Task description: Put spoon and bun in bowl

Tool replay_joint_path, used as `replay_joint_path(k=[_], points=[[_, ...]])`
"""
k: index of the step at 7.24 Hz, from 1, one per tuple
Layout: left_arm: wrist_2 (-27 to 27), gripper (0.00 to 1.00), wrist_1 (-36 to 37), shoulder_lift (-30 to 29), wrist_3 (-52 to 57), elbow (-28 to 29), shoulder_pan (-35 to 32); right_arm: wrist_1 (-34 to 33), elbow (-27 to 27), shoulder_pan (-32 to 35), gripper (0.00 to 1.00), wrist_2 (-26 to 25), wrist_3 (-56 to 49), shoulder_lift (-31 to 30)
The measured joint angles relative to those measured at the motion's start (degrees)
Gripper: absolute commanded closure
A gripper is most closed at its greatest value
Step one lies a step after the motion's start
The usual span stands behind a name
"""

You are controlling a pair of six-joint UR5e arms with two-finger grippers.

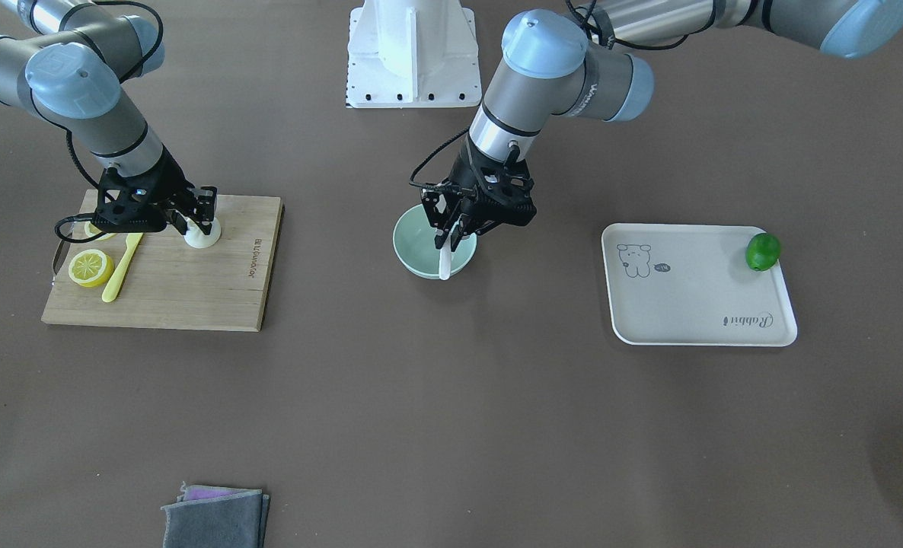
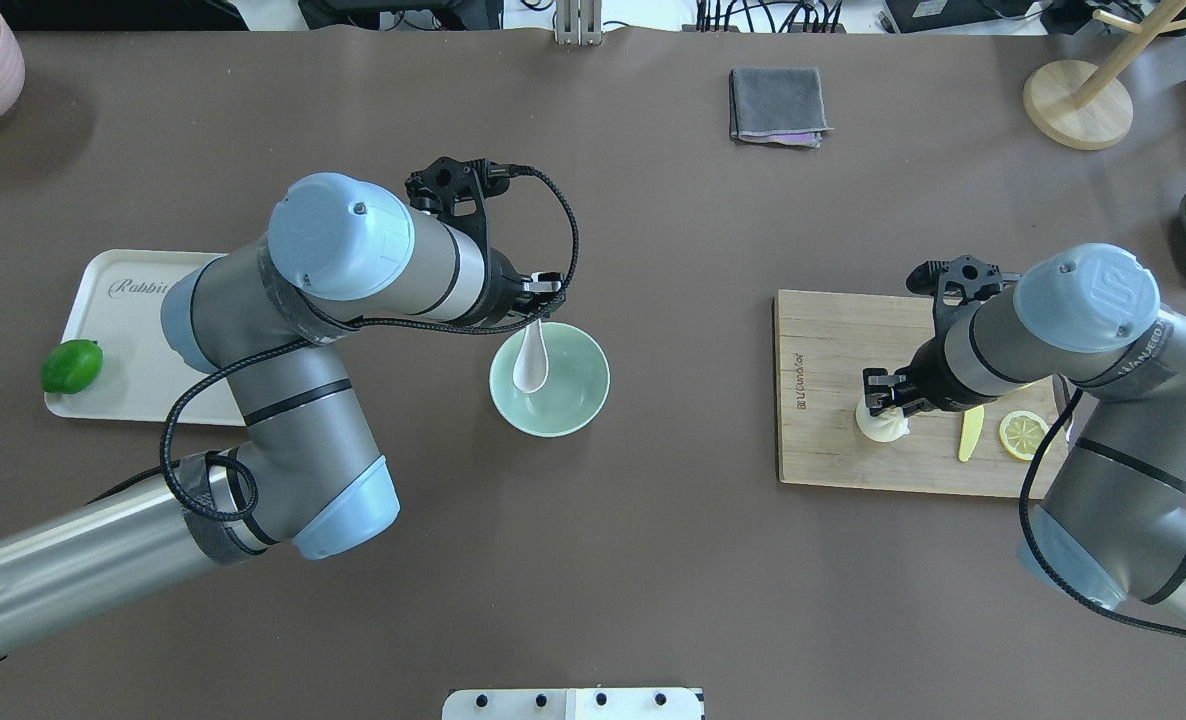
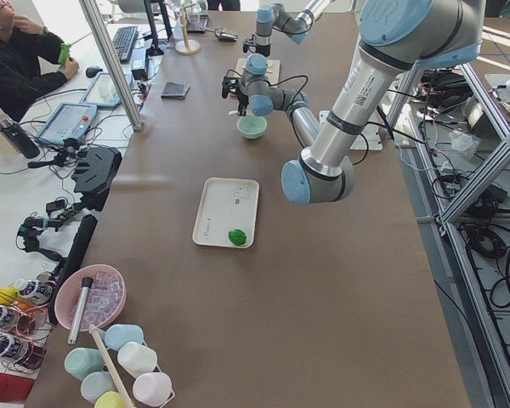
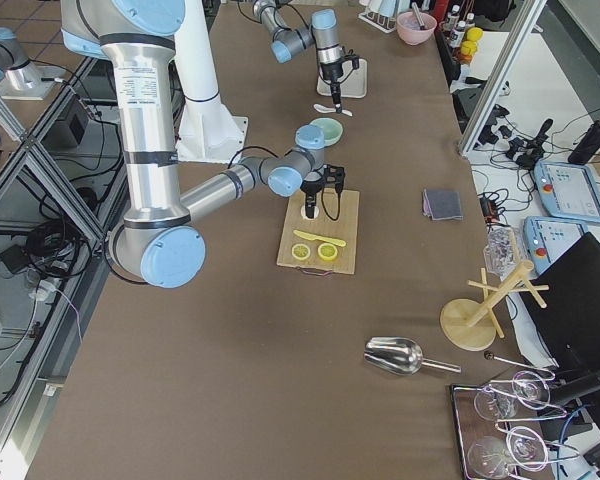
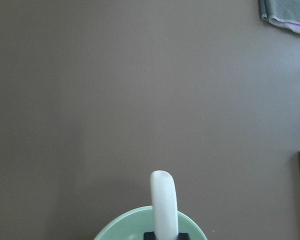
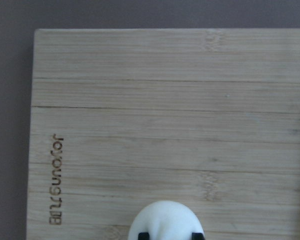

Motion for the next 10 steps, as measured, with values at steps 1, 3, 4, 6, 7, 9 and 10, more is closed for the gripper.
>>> replay_joint_path(k=[1, 3, 4, 6, 7, 9, 10], points=[[0.17, 1.0, -0.36, -0.01, -0.02, 0.0, 0.0, -0.05, 0.53, 0.06, 1.0, 0.11, 0.61, 0.31], [0.6, 1.0, -0.75, -0.14, -0.09, 0.68, 0.0, -1.34, 2.6, 1.34, 1.0, 1.52, 1.0, 1.47], [1.58, 1.0, -1.49, -0.39, -0.13, 1.75, 0.29, -3.56, 3.66, 2.35, 1.0, 2.85, 1.07, 2.97], [3.13, 1.0, -5.46, -1.42, -0.28, 5.73, 1.04, -7.19, 5.28, 3.46, 1.0, 3.78, 1.11, 5.38], [3.33, 1.0, -7.37, -1.77, -0.55, 7.54, 1.38, -7.74, 5.78, 3.8, 1.0, 3.86, 1.11, 5.87], [3.36, 1.0, -9.02, -1.85, -1.13, 8.61, 2.18, -8.12, 6.49, 4.2, 1.0, 3.91, 1.11, 6.32], [3.19, 1.0, -9.19, -1.76, -1.19, 8.4, 2.33, -8.45, 6.62, 4.49, 1.0, 3.93, 1.1, 6.57]])
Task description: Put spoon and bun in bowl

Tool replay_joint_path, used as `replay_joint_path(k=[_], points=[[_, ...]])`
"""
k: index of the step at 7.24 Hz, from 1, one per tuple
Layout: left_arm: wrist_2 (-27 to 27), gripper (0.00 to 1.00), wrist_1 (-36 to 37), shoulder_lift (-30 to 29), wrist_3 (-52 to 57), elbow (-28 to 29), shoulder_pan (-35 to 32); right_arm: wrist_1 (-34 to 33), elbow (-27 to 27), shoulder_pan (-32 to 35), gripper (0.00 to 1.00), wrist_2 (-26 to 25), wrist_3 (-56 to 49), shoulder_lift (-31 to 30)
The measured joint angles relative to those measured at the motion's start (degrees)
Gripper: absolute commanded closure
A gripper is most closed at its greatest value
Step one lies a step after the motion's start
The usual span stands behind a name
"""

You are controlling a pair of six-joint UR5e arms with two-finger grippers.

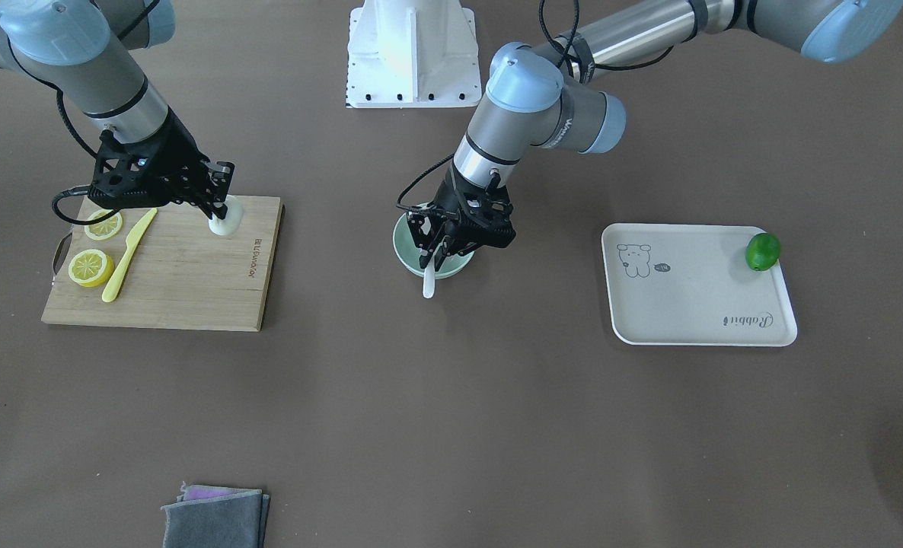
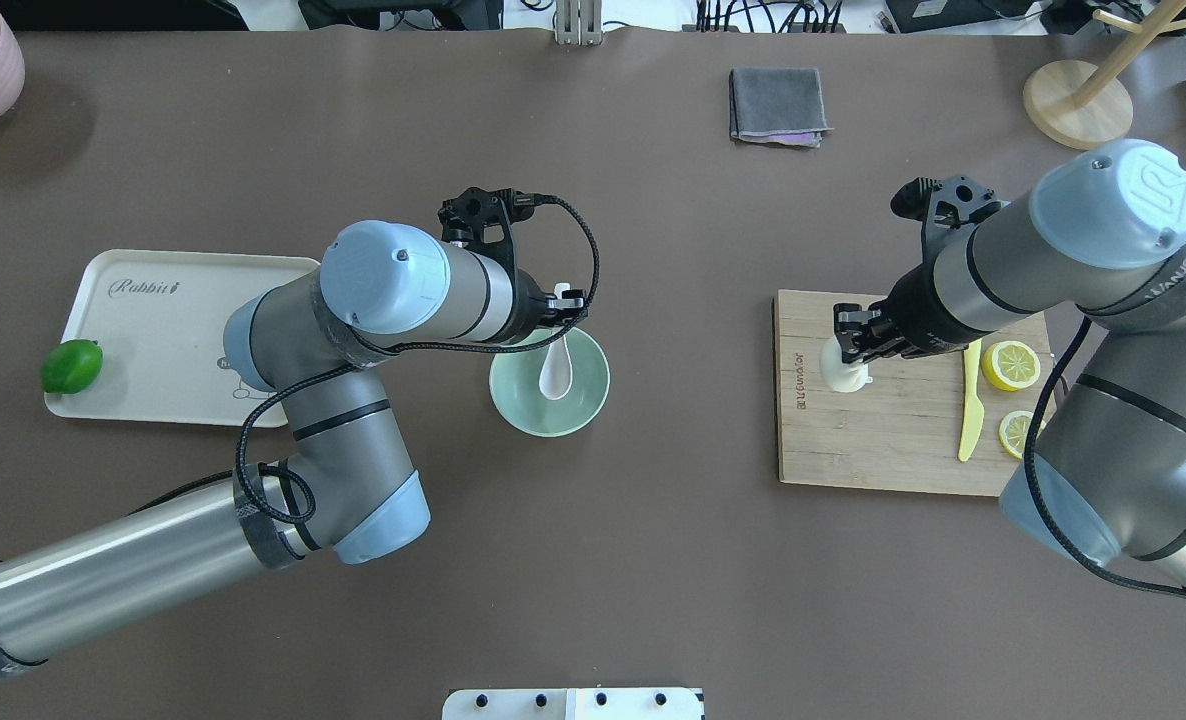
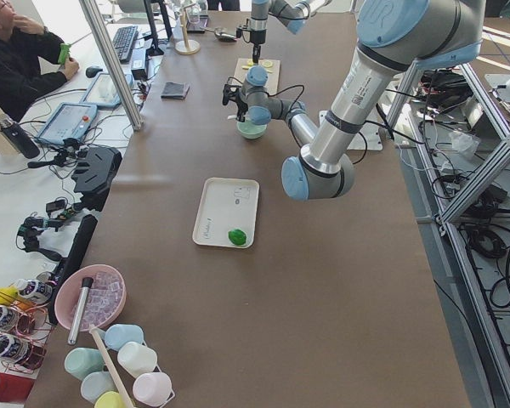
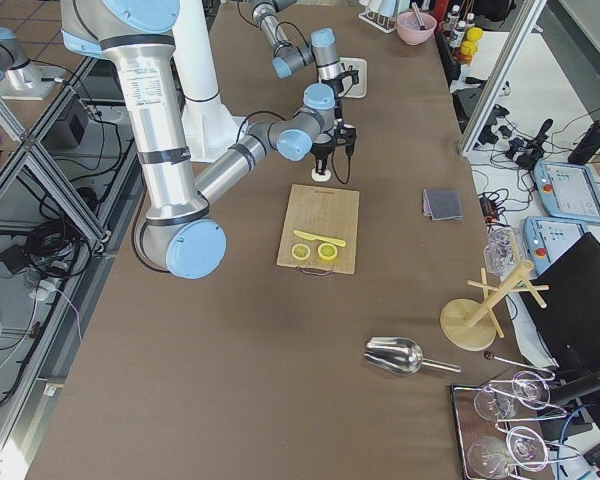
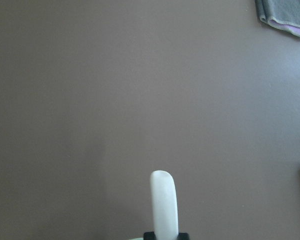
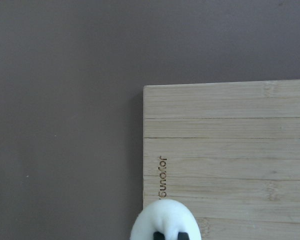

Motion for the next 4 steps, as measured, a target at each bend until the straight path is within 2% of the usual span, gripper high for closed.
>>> replay_joint_path(k=[2, 3, 4], points=[[-0.31, 1.0, 0.04, 0.56, 0.15, -0.66, 0.11, -1.92, 0.32, 0.43, 1.0, 0.06, -0.06, 0.9], [-0.38, 0.9, 0.06, 1.07, 0.35, -0.83, 0.13, -2.52, 0.38, 0.57, 1.0, 0.07, -0.05, 1.38], [-0.43, 0.03, 0.07, 1.48, 0.41, -1.03, 0.13, -2.75, 0.42, 0.62, 1.0, 0.07, -0.01, 1.61]])
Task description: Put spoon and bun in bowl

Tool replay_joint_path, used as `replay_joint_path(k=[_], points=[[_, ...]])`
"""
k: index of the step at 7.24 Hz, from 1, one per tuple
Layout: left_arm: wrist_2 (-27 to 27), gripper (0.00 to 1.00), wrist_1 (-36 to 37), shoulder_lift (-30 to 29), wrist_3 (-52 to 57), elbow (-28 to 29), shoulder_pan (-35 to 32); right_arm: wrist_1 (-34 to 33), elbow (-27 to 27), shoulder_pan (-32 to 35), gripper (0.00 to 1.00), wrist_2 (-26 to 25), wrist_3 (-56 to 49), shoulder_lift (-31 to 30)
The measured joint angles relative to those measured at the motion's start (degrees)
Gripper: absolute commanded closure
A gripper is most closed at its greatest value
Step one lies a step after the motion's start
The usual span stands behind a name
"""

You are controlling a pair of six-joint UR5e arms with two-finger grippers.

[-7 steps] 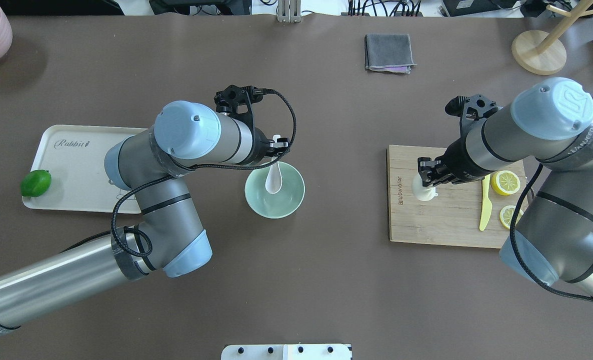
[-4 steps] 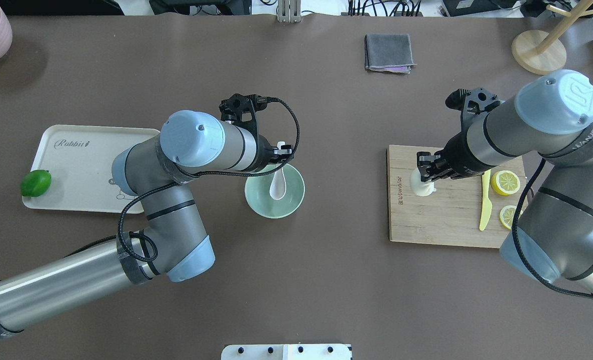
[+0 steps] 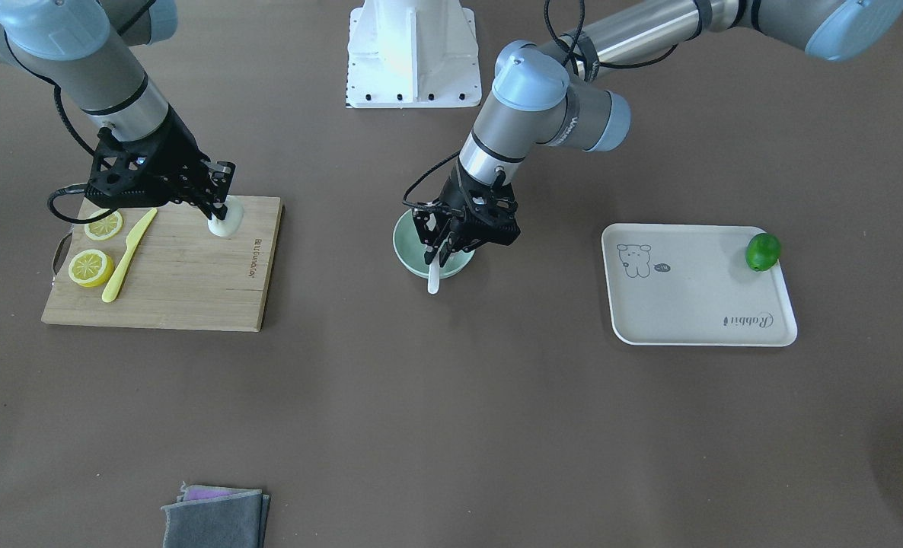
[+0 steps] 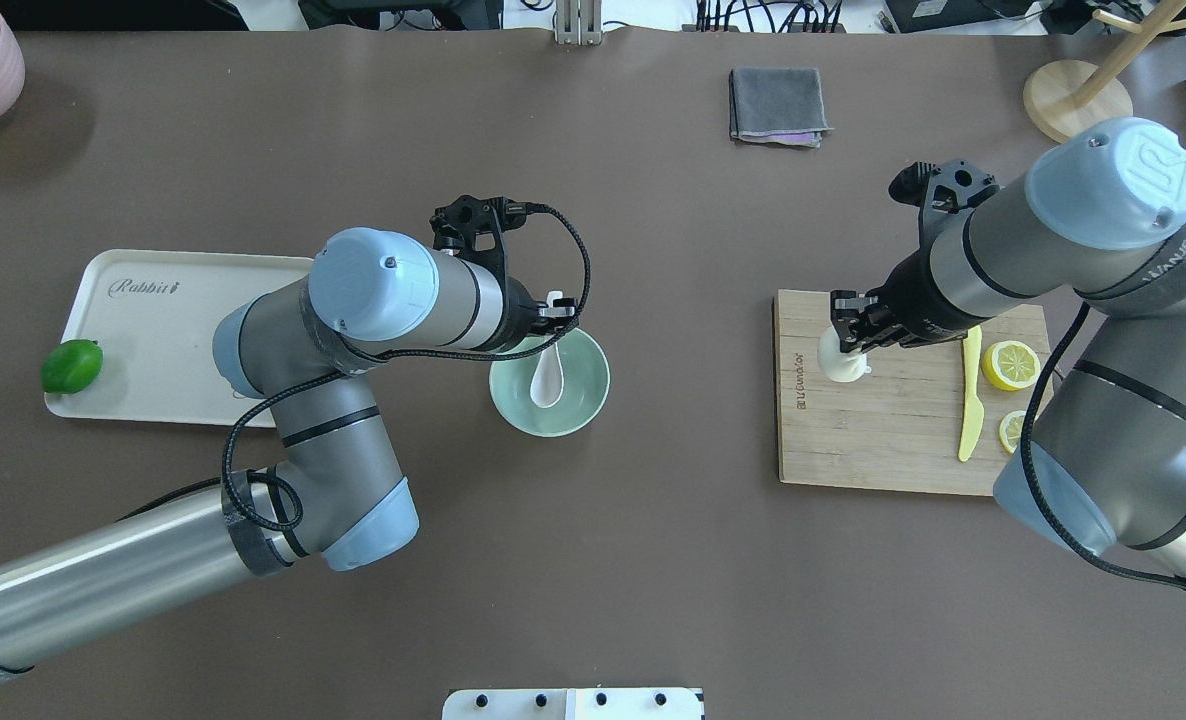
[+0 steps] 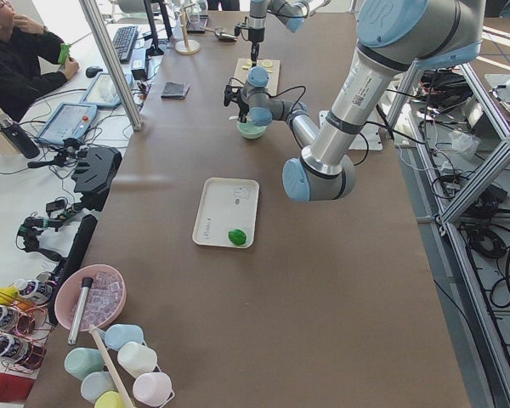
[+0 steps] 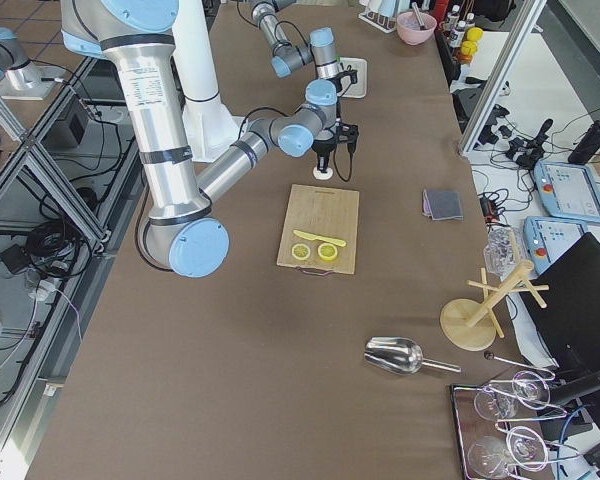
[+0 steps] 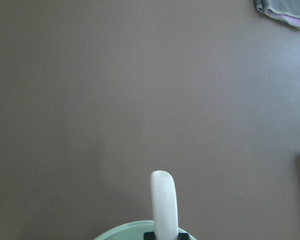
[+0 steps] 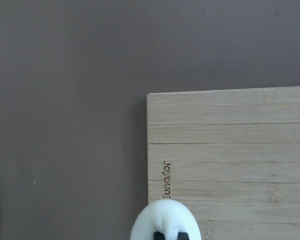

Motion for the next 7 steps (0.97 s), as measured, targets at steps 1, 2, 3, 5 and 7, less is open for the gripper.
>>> replay_joint_path(k=[1, 2, 3, 5, 7], points=[[0.09, 0.02, 0.06, 0.18, -0.08, -0.29, 0.04, -0.08, 0.02, 0.02, 1.0, 0.0, 0.02, 0.09], [0.28, 0.02, 0.12, 0.38, -0.16, -0.78, 0.14, -0.13, 0.03, 0.02, 1.0, 0.0, 0.03, 0.21], [0.41, 0.02, 0.16, 0.9, -0.08, -1.66, 0.28, -0.18, 0.02, 0.01, 1.0, 0.0, 0.03, 0.49], [0.38, 0.02, 0.57, 2.85, 1.39, -4.57, -0.15, -0.66, -0.06, -0.11, 1.0, 0.0, 0.21, 2.35], [-1.58, 0.02, 4.35, 6.05, 8.75, -8.09, -5.37, -3.85, -0.43, -0.72, 1.0, -0.05, 0.26, 6.92]])
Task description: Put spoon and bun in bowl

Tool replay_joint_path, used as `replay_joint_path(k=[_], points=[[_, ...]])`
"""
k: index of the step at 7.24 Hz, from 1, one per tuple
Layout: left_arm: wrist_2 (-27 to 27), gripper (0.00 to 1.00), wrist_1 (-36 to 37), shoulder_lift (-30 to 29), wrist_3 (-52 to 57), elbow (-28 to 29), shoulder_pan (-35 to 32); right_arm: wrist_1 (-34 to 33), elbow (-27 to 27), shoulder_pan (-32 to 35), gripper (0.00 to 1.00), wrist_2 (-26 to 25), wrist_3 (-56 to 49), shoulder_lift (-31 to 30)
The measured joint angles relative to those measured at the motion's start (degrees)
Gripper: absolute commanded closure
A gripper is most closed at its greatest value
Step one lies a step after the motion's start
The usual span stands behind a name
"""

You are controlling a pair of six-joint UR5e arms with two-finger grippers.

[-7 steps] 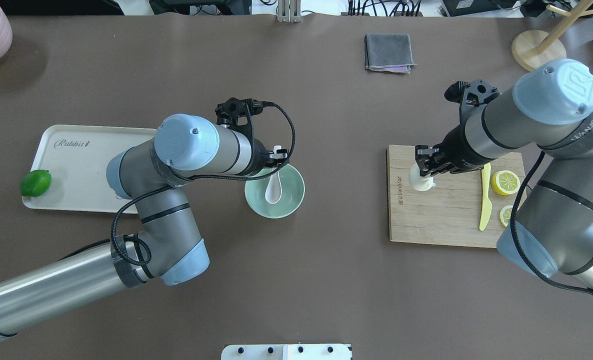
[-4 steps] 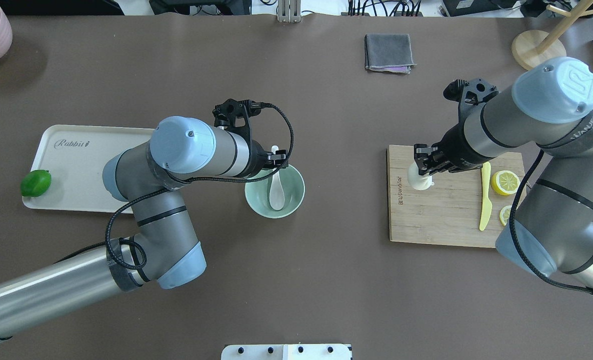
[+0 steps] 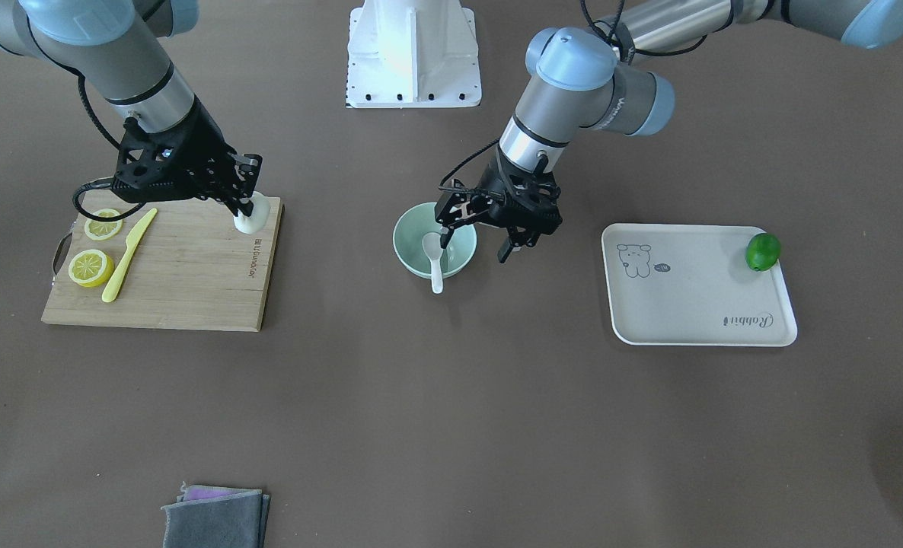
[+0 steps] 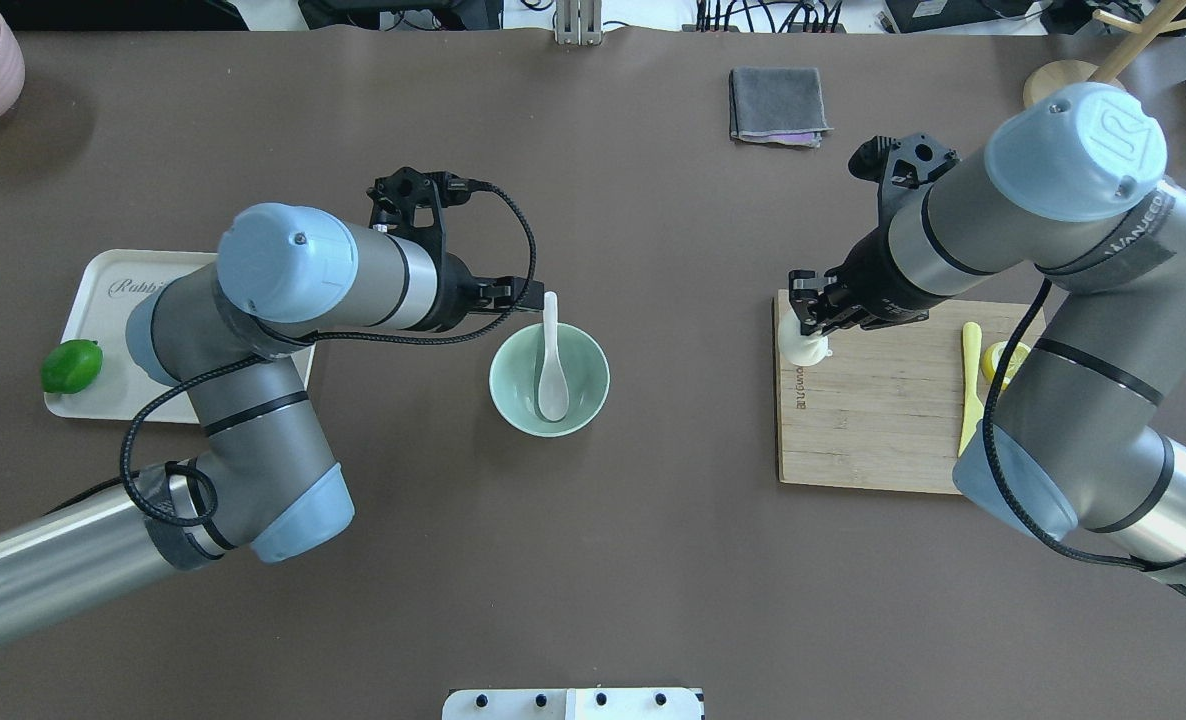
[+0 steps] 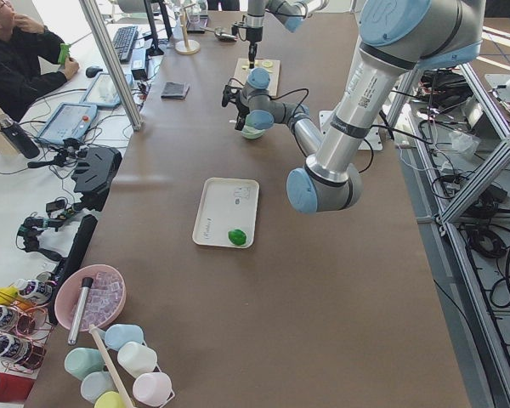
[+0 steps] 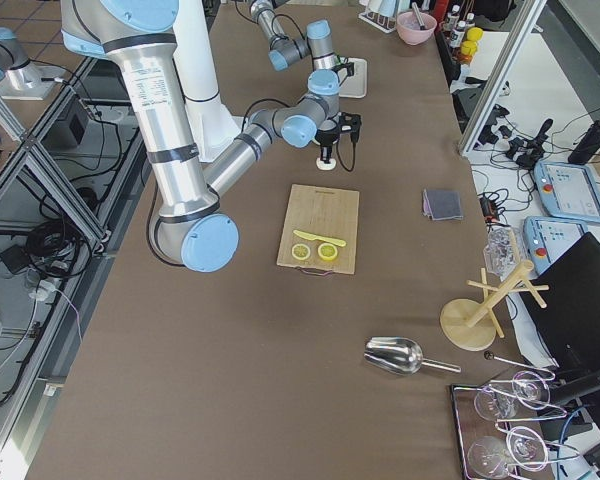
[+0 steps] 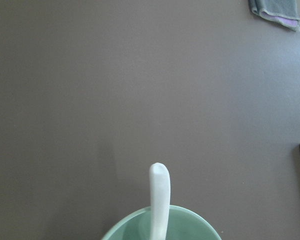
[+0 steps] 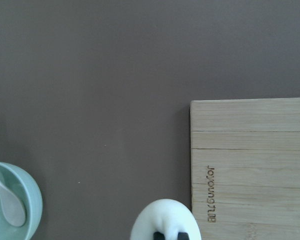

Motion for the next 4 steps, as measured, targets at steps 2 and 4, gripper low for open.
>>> replay_joint_path(k=[2, 4], points=[[-3.94, 0.02, 6.19, 2.7, 14.3, -1.34, -8.46, -1.42, -2.53, -1.32, 1.0, -0.44, 0.01, 6.18], [-4.96, 0.02, 7.3, 8.04, 26.24, -2.28, -15.49, -1.18, -9.24, -2.81, 1.0, -2.09, 0.01, 14.31]])
